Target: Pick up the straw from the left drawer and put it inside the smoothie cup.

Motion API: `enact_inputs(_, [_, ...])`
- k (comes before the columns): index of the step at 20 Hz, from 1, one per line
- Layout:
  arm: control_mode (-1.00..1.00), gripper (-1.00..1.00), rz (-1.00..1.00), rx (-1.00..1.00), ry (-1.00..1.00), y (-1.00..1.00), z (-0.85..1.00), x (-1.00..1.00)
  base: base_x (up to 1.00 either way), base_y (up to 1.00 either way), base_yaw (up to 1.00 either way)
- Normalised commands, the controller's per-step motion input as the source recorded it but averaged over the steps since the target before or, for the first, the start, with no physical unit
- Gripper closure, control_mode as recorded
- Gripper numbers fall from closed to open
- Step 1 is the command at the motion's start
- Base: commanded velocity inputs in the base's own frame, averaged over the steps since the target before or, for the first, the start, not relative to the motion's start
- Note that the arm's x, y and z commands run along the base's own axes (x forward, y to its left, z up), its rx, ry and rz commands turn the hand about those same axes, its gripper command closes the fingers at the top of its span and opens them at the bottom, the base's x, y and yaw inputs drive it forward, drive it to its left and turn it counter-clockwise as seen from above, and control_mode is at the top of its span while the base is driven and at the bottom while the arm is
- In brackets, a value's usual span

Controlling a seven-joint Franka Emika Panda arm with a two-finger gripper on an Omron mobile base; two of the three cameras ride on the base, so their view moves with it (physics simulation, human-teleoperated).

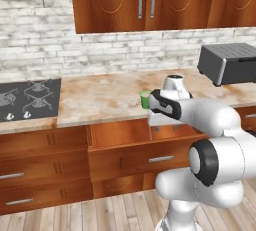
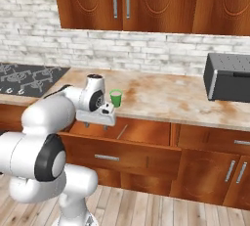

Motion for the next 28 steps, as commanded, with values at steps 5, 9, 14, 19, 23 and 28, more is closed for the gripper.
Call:
enact_inputs(5, [-1.0, -1.0, 0.0, 0.0, 0.0, -0.15, -0.39, 0.25, 0.0, 0.0, 0.0])
enact_inputs(9, [-1.0, -1.0, 0.0, 0.0, 0.0, -0.05, -0.33, 0.35, 0.0, 0.0, 0.0])
enact_inputs(14, [-1.0, -1.0, 0.0, 0.0, 0.0, 0.0, -0.32, 0.41, 0.0, 0.0, 0.0])
enact_inputs(19, [-1.0, -1.0, 0.0, 0.0, 0.0, 0.0, -0.31, 0.41, 0.0, 0.0, 0.0])
enact_inputs(23, [-1.0, -1.0, 0.0, 0.0, 0.0, 0.0, -0.28, 0.39, 0.0, 0.0, 0.0])
enact_inputs(28, [-1.0, -1.0, 0.0, 0.0, 0.0, 0.0, -0.29, 0.38, 0.0, 0.0, 0.0])
